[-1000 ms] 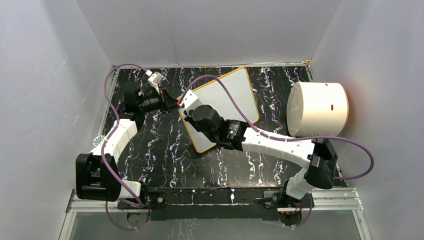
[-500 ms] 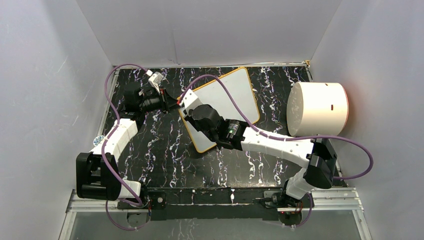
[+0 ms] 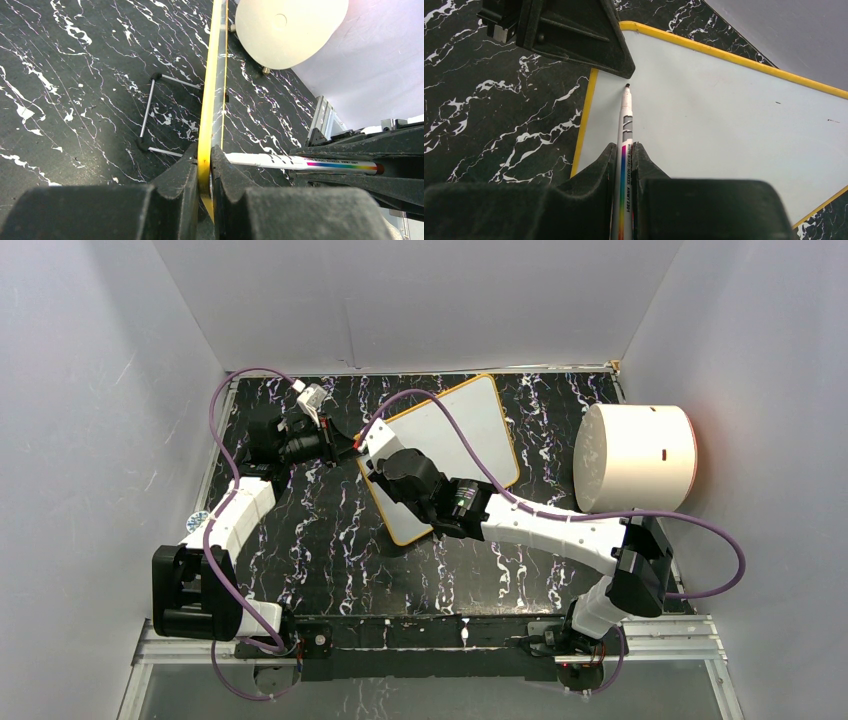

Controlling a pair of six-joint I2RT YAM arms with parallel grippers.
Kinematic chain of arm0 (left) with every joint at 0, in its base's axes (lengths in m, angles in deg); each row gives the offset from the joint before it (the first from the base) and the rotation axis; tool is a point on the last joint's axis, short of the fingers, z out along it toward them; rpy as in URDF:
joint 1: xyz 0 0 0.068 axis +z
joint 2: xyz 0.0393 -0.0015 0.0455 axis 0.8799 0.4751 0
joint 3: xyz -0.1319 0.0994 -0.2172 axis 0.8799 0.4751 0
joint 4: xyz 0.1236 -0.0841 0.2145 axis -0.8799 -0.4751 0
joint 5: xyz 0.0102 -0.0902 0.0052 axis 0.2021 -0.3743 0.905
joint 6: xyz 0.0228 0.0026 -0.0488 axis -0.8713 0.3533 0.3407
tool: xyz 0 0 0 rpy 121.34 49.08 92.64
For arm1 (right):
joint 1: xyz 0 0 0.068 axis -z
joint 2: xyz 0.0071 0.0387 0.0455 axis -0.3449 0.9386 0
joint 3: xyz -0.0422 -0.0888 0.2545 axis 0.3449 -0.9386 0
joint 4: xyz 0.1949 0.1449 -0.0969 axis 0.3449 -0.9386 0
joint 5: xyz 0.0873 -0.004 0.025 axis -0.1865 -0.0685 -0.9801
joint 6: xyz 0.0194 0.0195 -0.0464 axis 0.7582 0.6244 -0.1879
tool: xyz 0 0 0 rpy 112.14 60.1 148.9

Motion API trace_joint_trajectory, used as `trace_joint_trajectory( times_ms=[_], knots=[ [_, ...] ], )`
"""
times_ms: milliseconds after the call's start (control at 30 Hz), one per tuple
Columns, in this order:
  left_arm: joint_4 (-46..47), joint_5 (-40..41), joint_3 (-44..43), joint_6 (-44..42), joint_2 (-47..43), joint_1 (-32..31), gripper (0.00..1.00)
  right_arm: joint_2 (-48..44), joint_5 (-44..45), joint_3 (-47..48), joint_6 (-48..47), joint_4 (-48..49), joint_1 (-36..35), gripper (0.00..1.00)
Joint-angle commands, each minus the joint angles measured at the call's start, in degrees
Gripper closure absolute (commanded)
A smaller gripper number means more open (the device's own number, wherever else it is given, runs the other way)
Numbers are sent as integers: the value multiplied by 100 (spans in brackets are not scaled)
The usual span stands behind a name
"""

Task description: Write a sentence on the whiteboard

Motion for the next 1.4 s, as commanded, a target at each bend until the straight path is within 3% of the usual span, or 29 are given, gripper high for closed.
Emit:
trace_joint_trajectory(
  times_ms=[0,900,1367],
  knots=[
    [-345,153,-21,-337,108,-85,100,24,31,283,104,-3,34,100],
    [-371,175,-30,-351,152,-85,100,-138,-277,146,608,-840,33,100],
    [-395,192,-30,-372,161,-84,100,-391,-143,39,573,-621,33,100]
  ],
)
